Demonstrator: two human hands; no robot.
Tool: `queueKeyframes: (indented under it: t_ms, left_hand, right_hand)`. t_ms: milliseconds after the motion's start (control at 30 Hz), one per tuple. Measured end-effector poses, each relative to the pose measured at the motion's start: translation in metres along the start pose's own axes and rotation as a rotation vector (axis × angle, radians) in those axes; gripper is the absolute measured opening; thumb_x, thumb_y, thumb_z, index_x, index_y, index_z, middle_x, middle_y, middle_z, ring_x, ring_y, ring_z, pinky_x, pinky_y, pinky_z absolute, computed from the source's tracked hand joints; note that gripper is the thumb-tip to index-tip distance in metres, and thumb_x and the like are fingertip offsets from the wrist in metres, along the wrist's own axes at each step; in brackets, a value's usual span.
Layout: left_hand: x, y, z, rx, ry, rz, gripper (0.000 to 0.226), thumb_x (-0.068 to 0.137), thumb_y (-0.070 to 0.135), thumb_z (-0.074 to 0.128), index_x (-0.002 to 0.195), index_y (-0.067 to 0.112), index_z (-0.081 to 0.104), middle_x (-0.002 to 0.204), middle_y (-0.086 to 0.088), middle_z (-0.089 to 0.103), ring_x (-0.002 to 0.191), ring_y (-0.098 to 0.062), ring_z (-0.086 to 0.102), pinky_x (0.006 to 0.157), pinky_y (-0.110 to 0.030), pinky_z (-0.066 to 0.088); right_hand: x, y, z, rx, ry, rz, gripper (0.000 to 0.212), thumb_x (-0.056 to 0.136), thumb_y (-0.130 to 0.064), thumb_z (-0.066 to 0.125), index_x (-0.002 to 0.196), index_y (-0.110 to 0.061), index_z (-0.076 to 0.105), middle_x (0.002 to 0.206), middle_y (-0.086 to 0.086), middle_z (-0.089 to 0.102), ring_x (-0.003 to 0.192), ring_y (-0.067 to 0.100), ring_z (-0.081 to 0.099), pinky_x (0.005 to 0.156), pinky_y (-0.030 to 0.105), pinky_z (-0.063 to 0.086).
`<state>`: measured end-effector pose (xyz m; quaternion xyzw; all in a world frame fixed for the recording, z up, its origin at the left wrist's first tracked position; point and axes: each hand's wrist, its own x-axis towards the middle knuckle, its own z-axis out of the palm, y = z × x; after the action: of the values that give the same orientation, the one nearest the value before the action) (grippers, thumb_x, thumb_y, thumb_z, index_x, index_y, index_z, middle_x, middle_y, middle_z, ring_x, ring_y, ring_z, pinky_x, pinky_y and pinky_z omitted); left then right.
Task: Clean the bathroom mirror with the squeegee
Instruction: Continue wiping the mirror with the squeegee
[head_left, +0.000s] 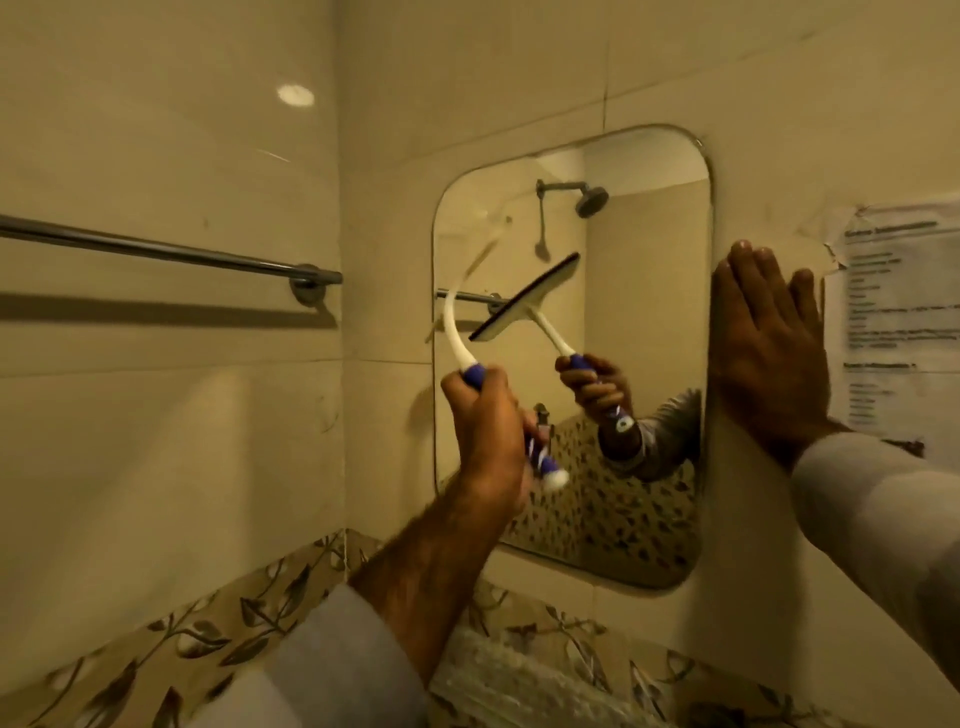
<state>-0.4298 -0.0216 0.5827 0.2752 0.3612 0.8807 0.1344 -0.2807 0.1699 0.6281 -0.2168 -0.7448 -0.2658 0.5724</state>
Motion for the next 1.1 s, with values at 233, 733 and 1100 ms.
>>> queueKeyframes:
  t_ms: [233,733,1100]
  left_hand:
    - [0.061,0.082,0.056,-0.183,0.115,0.021,0.038,0.097,0.019,0.045,0.134,0.011,0.038,0.103,-0.018,0.060,0.071,-0.026,0.071,0.061,-0.041,0.062]
    - [0.099,0.114,0.111,-0.001,-0.017,-0.033,0.031,0.100,0.030,0.043,0.113,0.003,0.047,0.103,-0.018,0.065,0.097,-0.036,0.070,0.055,-0.038,0.061]
    - [0.091,0.095,0.127,-0.019,0.008,-0.067,0.041,0.099,0.022,0.042,0.136,0.005,0.036,0.125,-0.023,0.060,0.102,-0.037,0.068,0.080,-0.051,0.061]
  right_hand:
    - [-0.001,0.001,0.001,0.016,0.011,-0.006,0.057,0.098,-0.012,0.037,0.153,0.001,0.024,0.162,0.020,0.018,0.151,0.035,0.010,0.123,0.055,0.009]
    - [-0.002,0.006,0.006,0.007,0.015,-0.012,0.067,0.092,-0.018,0.042,0.154,0.000,0.023,0.162,0.019,0.018,0.152,0.033,0.010,0.123,0.055,0.010]
    - [-0.002,0.008,0.011,-0.010,0.003,0.003,0.066,0.093,-0.022,0.034,0.155,-0.003,0.020,0.163,0.016,0.015,0.153,0.031,0.008,0.124,0.053,0.009]
